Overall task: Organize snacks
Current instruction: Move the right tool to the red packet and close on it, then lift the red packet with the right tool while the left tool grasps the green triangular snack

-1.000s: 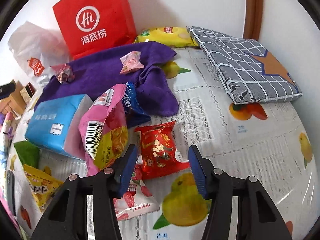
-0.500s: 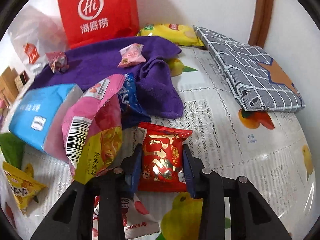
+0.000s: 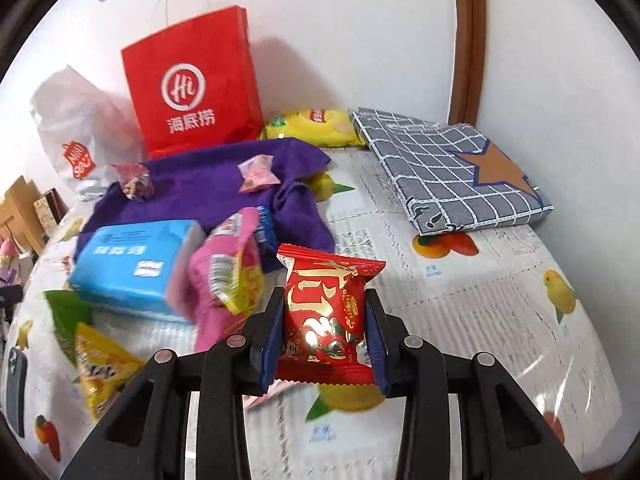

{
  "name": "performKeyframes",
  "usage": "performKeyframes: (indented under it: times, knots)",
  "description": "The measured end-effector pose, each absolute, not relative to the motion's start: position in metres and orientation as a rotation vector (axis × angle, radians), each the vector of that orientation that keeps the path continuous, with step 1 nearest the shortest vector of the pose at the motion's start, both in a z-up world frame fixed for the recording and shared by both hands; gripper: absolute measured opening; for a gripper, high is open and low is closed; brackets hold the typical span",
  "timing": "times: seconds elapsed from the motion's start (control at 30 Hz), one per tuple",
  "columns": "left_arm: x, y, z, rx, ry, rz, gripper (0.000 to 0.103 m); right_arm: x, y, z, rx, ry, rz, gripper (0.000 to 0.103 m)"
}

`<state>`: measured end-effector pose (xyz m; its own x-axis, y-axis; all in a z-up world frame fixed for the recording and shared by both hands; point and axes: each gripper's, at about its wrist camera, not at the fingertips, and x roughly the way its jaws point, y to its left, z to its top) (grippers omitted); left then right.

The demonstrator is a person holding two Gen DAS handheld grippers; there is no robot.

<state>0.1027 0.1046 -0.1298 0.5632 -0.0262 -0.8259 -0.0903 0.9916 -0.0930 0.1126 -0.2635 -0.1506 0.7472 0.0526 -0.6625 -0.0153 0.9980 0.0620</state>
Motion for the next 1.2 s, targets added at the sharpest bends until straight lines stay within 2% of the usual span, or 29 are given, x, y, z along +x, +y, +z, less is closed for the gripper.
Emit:
performKeyframes:
  times: [0.23,0.47,0.67,0.73,1.2]
  knots:
    - [0.1,0.072,-0.15,-0.119,0.973,-0.039,0.075,0.082,-0.241,-0.152,0.06,0.708,0.128,0.038]
    - [0.109,0.046,-0.175,-0.064,1.004,-0.052,0.073,0.072,-0.213,-0.177,0.032,0.743,0.201,0.038]
    - [0.117,0.038,-0.188,-0.032,1.029,-0.033,0.053,0.077,-0.199,-0.194,0.036,0.772,0.264,0.038]
    - [0.117,0.038,-0.188,-0.026,1.022,-0.03,0.05,0.079,-0.195,-0.198,0.031,0.782,0.271,0.038]
    - [0.118,0.032,-0.199,0.022,0.957,-0.012,0.052,0.089,-0.186,-0.217,0.026,0.82,0.281,0.039]
